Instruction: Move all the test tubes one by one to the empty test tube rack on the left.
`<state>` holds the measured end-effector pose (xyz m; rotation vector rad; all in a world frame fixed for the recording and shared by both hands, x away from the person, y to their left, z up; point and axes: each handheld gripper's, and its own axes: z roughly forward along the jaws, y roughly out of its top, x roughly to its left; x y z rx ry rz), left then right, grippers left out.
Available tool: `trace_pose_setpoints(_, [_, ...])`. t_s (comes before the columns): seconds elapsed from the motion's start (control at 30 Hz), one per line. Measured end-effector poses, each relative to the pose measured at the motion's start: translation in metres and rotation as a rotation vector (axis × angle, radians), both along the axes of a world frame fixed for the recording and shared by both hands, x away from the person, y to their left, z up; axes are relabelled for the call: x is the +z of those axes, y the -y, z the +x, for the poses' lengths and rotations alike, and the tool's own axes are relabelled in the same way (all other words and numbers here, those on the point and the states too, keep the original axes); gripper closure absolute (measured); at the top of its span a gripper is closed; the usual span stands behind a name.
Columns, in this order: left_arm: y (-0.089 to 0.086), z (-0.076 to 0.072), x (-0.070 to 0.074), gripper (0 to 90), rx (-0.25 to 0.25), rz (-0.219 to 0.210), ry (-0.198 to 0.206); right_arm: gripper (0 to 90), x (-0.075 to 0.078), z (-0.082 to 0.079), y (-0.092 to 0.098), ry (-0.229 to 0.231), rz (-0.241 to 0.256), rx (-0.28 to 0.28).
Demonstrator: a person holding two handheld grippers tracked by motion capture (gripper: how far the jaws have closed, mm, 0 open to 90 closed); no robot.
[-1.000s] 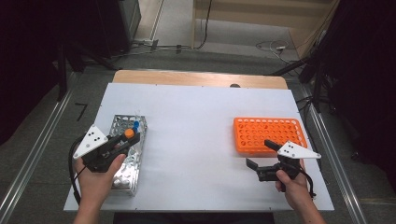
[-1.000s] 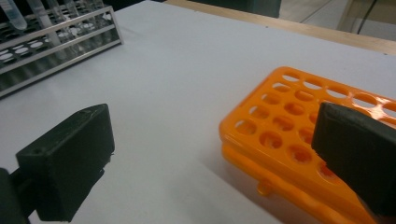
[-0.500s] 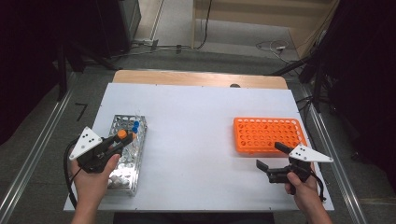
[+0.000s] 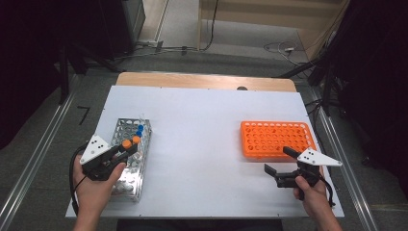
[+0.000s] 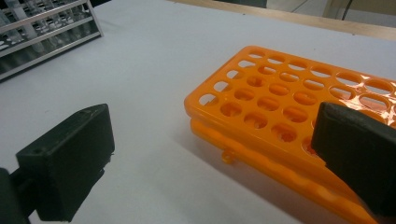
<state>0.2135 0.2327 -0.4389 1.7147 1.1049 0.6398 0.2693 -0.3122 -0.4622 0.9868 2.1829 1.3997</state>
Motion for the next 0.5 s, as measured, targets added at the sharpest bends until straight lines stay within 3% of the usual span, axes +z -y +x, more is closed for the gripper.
trace_pose_setpoints(0.23, [0.0018,0.001,-0.0002,73.1,0.001,0.02,-0.019,0.0,-0.0014,0.0016,-0.0005,-0.004,-0.001,0.003])
trace_pose_setpoints(0.4, [0.0047,0.0025,-0.0007,63.3,0.002,0.029,-0.034,0.0,-0.0023,0.0024,-0.0007,-0.006,-0.005,0.008])
trace_pose_setpoints(0.5, [0.0057,0.0022,0.0006,62.5,0.0,0.025,-0.026,0.0,-0.0024,0.0026,-0.0011,-0.006,-0.006,0.011])
